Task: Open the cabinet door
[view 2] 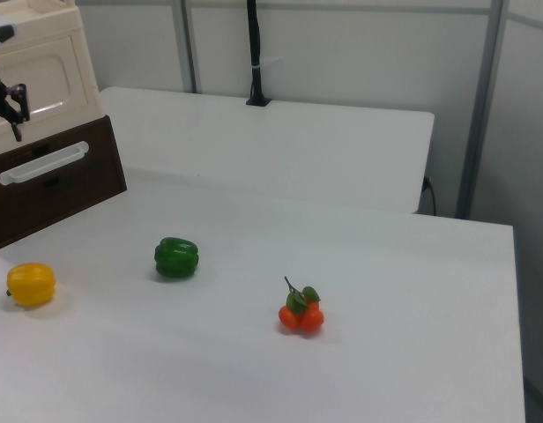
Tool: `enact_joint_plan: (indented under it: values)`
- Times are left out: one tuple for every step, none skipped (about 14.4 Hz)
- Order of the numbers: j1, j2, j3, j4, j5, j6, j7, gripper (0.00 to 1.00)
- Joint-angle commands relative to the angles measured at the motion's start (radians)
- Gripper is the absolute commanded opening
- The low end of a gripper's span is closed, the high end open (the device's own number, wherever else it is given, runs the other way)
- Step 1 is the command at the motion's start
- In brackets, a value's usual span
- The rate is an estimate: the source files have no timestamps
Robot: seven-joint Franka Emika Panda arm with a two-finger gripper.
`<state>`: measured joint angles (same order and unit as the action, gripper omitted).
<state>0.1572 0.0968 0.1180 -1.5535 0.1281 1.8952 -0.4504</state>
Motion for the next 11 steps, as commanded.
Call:
enact_joint_plan:
  values:
    - [-0.015,0.034,0.046,0.006,0.033,0.087,-0.03,0.68]
    - [-0.015,0.044,0.055,0.006,0.051,0.12,-0.027,0.68]
    - [-0.008,0.055,0.06,0.006,0.082,0.181,-0.025,0.66]
    - [-0.007,0.058,0.069,0.006,0.103,0.212,-0.028,0.62]
    - [-0.007,0.058,0.081,0.006,0.107,0.222,-0.03,0.61]
    - [-0.007,0.058,0.095,0.006,0.107,0.226,-0.031,0.58]
    - [-0.007,0.058,0.101,0.006,0.108,0.234,-0.031,0.55]
    - [-0.007,0.058,0.112,0.006,0.108,0.254,-0.031,0.5]
    - [-0.007,0.06,0.133,0.006,0.107,0.29,-0.031,0.44]
    - [-0.007,0.06,0.138,0.006,0.107,0.312,-0.031,0.42]
    - [0.004,0.063,0.144,0.006,0.107,0.33,-0.031,0.42]
